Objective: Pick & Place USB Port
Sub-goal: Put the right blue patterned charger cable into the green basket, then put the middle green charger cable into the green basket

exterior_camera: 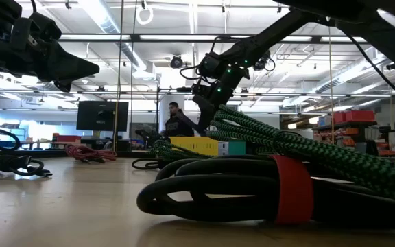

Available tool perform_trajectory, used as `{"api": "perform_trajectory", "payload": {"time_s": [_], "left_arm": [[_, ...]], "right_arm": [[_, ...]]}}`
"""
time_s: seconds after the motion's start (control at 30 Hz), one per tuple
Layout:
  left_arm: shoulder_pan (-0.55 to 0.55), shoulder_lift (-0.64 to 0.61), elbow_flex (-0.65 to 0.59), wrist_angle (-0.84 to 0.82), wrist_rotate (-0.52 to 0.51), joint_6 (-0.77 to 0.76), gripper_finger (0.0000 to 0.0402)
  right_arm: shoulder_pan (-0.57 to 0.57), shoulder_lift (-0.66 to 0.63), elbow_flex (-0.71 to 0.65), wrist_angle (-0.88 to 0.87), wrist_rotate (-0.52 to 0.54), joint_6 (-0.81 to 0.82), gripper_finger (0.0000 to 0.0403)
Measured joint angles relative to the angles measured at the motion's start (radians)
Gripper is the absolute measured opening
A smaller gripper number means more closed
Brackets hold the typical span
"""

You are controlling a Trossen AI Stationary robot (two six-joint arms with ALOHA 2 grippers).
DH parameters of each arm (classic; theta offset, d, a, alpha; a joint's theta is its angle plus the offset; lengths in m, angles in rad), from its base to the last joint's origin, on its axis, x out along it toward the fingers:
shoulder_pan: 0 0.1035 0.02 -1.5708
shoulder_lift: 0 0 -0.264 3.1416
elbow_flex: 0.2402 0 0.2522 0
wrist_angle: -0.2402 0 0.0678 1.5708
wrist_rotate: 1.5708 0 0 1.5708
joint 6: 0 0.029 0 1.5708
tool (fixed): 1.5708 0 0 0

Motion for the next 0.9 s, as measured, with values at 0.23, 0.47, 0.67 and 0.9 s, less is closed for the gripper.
{"api": "perform_trajectory", "payload": {"time_s": [0.23, 0.47, 0.67, 0.9], "left_arm": [[0.000, 0.000, 0.000, 0.000, 0.000, 0.000, 0.0030], [0.000, 0.000, 0.000, -0.001, 0.000, 0.000, 0.0030], [0.000, 0.000, 0.000, -0.008, 0.065, -0.025, 0.0030], [-0.001, 0.006, 0.009, -0.006, 0.124, -0.082, 0.0030]], "right_arm": [[0.000, 0.000, 0.000, -0.005, 0.044, 0.000, 0.0091], [0.000, -0.002, 0.000, 0.000, 0.045, 0.000, 0.0138], [0.025, -0.067, 0.000, -0.023, 0.049, 0.000, 0.0156], [0.130, -0.192, 0.000, -0.113, 0.011, 0.001, 0.0157]]}}
